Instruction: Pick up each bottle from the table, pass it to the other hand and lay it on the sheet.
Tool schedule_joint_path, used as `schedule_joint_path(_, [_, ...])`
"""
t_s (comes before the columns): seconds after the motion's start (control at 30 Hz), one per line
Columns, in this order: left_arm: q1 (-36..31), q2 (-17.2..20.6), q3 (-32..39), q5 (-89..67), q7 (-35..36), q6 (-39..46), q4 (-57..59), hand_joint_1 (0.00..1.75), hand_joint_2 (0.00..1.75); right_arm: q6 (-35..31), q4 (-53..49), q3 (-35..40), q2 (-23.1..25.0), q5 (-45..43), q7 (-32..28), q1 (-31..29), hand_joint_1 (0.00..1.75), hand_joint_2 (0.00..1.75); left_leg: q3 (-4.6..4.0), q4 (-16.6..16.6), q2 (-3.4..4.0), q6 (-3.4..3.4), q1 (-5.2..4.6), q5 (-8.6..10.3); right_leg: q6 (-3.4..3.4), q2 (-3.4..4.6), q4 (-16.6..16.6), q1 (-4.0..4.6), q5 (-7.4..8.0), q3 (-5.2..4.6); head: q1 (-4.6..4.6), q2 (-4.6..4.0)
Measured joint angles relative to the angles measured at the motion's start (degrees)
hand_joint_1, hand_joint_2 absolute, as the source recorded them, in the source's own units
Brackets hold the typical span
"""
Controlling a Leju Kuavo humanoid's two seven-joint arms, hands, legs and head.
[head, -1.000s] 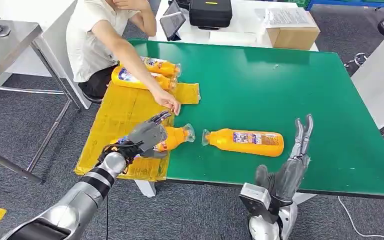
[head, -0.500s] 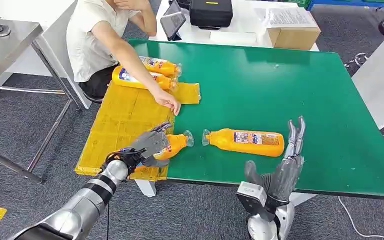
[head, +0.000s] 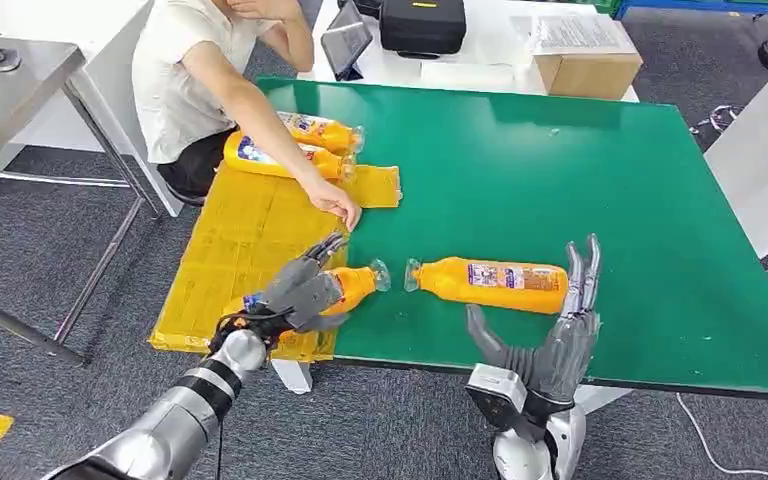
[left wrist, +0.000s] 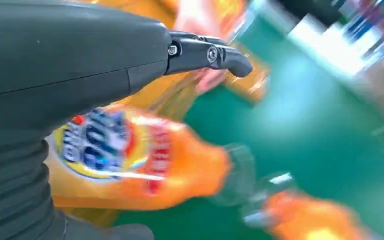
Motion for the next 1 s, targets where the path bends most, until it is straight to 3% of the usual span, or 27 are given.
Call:
schedule_joint_path(0.33, [9.3, -2.7, -0.3, 16.4, -0.9, -3.5, -22.6, 0.00, 1.75, 0.0, -0.2, -0.5, 0.0, 0.6, 0.0, 0.6, 0.00, 1.75, -0.08, 0.0, 0.07, -0.02, 0.01, -0.02, 0.00, 0.03, 0.0, 0.02, -0.01, -0.13, -0.02, 0.00])
schedule_joint_path(0.7, [13.7, -1.9, -4.9, 21.6, -0.1, -2.8, -35.1, 0.00, 1.75, 0.0, 1.8, -1.0, -0.9, 3.1, 0.0, 0.4, 0.00, 1.75, -0.06, 0.0, 0.07, -0.01, 0.01, -0.02, -0.01, 0.02, 0.0, 0.01, -0.01, -0.09, 0.00, 0.00])
schedule_joint_path(0.83, [16.5, -1.5, -6.5, 26.7, 3.2, -3.4, -37.5, 0.00, 1.75, 0.0, 9.6, -4.6, -3.7, 14.9, 0.0, 0.1, 0.00, 1.75, -0.10, 0.0, -0.04, -0.01, -0.02, -0.03, 0.00, -0.02, 0.0, -0.01, -0.02, -0.13, -0.02, 0.00])
schedule_joint_path(1.0, [20.4, -1.6, -11.1, 27.2, 2.6, 1.5, -38.2, 0.00, 1.75, 0.0, 13.8, -16.7, -8.3, 25.5, 1.6, -2.7, 0.00, 1.75, -0.16, 0.0, -0.05, 0.05, -0.10, -0.06, 0.02, -0.02, -0.1, -0.07, -0.01, -0.12, 0.00, 0.00])
